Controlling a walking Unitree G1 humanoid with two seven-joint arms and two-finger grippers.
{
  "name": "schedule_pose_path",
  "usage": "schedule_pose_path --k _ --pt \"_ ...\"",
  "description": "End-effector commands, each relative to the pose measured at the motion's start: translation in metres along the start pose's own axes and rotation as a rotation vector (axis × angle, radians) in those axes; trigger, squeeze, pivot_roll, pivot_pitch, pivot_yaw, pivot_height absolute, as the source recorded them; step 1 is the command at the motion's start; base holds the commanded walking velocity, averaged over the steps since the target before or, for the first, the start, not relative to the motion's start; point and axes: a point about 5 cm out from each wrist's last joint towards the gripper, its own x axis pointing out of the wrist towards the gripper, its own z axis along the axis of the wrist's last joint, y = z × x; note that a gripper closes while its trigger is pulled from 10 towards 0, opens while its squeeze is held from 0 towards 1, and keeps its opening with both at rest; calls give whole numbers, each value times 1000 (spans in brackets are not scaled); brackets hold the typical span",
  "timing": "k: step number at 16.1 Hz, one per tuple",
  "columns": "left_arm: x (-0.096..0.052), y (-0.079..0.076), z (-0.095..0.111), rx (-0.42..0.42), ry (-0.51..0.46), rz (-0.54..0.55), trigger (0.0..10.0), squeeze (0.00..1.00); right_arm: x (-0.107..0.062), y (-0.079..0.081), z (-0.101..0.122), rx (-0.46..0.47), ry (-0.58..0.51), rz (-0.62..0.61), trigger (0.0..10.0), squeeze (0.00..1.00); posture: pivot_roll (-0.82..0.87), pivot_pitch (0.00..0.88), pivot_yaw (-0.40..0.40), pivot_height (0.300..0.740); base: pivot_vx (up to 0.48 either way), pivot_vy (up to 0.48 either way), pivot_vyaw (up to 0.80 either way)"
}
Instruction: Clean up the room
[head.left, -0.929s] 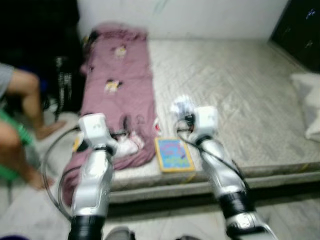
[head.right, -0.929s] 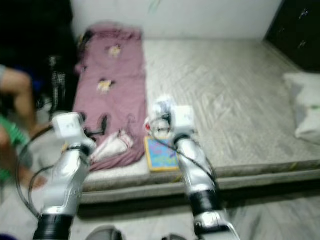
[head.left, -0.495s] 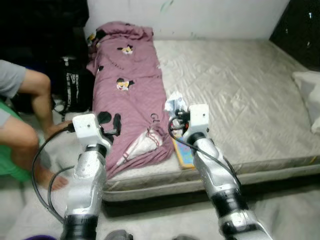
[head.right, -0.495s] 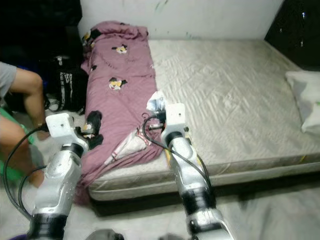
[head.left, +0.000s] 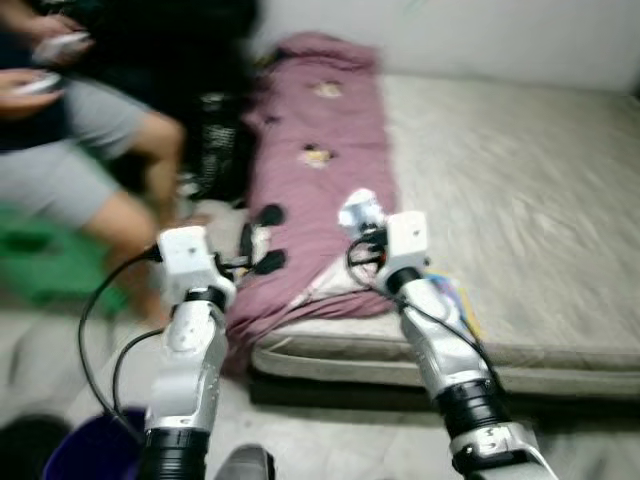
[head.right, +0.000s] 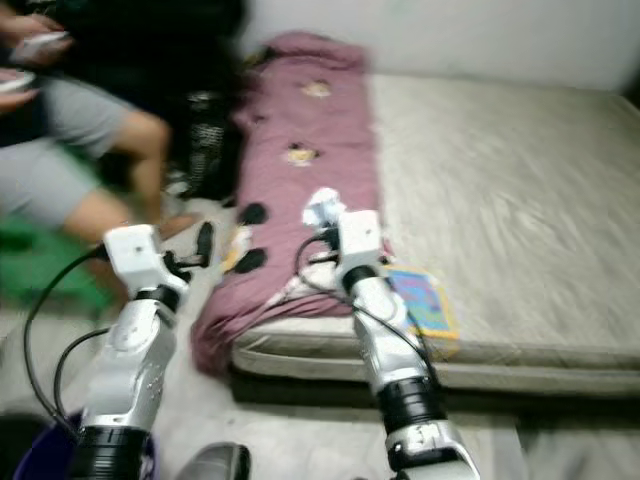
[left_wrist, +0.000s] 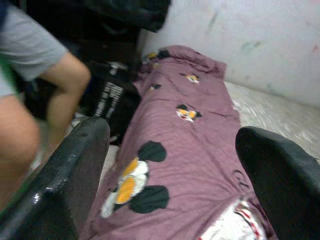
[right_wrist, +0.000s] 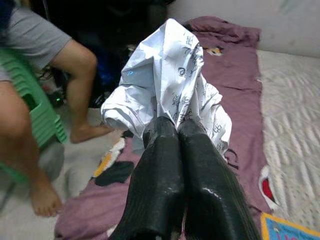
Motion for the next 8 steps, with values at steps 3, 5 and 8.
schedule_pose_path --k 3,5,8 --pt "1 0 3 1 -25 -17 10000 0 1 4 5 2 -19 10 10000 0 94 0 -53 740 0 0 800" --pt "0 0 4 10 -34 -19 10000 0 1 4 5 1 -18 13 10000 0 92 0 -52 740 0 0 800" --pt "0 2 3 6 -31 -11 10000 0 0 4 4 2 -17 14 10000 0 94 0 -53 740 0 0 800"
